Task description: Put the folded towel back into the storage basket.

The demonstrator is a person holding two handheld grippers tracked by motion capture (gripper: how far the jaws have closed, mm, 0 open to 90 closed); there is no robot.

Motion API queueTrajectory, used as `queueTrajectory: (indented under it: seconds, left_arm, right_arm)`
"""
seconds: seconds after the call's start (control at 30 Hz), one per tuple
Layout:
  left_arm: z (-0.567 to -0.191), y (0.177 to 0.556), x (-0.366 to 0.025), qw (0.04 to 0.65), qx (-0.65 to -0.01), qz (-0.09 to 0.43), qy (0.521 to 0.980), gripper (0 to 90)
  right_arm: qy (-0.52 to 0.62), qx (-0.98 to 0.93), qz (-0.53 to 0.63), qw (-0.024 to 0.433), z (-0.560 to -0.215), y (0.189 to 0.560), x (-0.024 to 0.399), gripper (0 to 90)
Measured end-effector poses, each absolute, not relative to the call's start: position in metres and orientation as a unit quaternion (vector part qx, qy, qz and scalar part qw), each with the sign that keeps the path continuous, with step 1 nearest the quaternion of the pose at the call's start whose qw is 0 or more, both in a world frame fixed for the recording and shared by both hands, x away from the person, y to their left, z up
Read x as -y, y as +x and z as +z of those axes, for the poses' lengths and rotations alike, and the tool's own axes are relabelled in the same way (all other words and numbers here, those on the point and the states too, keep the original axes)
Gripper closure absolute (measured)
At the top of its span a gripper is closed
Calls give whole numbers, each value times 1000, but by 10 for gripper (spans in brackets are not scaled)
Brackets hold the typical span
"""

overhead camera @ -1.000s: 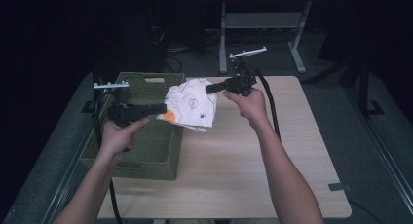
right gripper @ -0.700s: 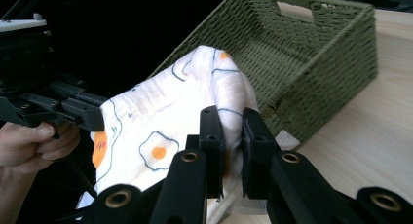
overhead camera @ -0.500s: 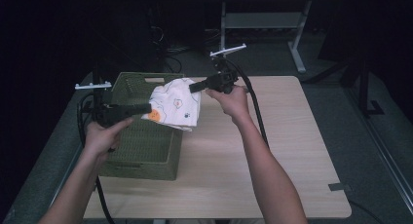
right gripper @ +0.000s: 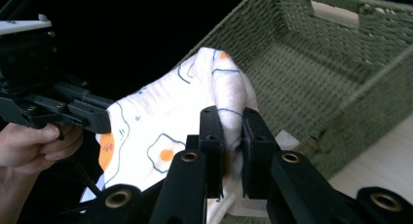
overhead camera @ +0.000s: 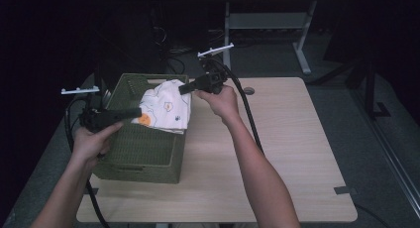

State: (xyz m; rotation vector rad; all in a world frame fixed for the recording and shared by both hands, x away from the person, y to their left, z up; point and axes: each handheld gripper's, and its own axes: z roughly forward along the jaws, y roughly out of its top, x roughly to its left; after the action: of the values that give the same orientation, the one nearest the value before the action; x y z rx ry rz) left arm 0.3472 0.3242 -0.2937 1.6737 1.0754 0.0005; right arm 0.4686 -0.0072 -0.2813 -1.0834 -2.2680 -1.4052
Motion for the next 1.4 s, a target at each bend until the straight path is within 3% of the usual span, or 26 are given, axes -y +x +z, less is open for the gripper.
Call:
queueTrajectory:
  seconds: [0.8, 1.4]
  left_arm:
    - [-313, 342, -371, 526, -490, 13, 695, 840]
    - [-327, 346, -377, 494, -502, 25, 709, 839]
  right_arm:
    - [-364, 789, -470, 154, -304, 483, -48, 812]
    - [-366, 792, -460, 166, -324, 488, -65, 810]
